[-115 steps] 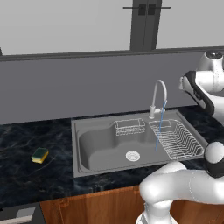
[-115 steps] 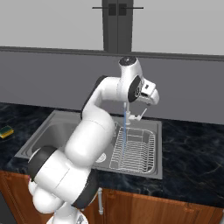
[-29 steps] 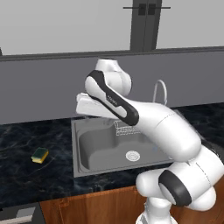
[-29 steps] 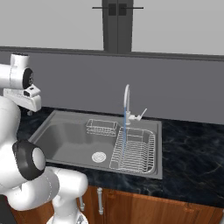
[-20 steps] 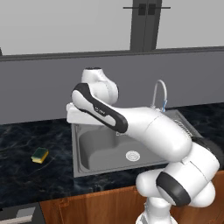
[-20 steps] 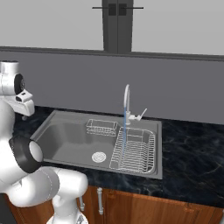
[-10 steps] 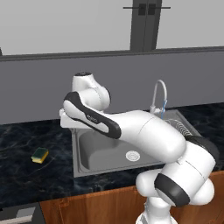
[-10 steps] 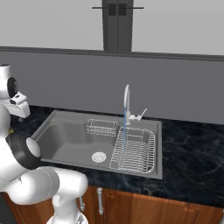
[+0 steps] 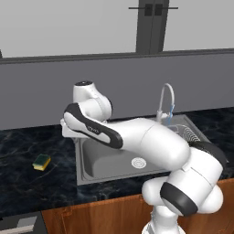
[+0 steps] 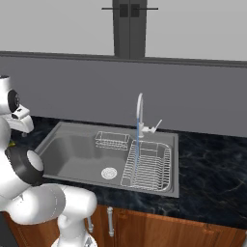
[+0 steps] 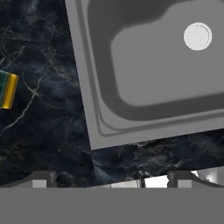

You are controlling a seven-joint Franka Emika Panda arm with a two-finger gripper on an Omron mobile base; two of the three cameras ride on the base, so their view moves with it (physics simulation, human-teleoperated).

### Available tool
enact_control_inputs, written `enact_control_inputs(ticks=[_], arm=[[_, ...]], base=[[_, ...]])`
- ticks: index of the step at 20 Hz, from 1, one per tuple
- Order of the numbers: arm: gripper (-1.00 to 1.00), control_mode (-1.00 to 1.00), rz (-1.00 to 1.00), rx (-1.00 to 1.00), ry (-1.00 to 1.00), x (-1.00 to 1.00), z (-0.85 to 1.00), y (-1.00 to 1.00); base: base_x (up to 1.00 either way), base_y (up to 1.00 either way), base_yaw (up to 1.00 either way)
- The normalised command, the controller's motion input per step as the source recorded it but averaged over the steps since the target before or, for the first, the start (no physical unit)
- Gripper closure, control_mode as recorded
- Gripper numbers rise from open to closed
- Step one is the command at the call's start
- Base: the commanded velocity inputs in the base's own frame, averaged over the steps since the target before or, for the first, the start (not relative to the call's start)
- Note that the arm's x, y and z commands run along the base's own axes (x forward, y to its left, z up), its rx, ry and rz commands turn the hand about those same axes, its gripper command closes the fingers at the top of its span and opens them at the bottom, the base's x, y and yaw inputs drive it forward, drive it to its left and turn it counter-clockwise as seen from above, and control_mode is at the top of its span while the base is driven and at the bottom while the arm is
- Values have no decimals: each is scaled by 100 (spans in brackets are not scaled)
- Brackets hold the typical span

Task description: Soak the sponge with water for a few seconds and then drop it inside the sink.

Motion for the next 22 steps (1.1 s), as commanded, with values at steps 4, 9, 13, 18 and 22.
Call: enact_control_inputs(ticks=[4, 9, 13, 18, 22], arm=[[-100, -100, 0, 6, 0, 7, -33, 13], [-100, -100, 0, 2, 0, 11, -15, 17], [-100, -100, 0, 0, 0, 20, -23, 24], [-100, -100, 0, 0, 0, 29, -23, 36], [-100, -100, 0, 0, 0, 35, -11, 46]], base=[[0, 0, 0], [0, 0, 0], [0, 0, 0], [0, 0, 0], [0, 0, 0]])
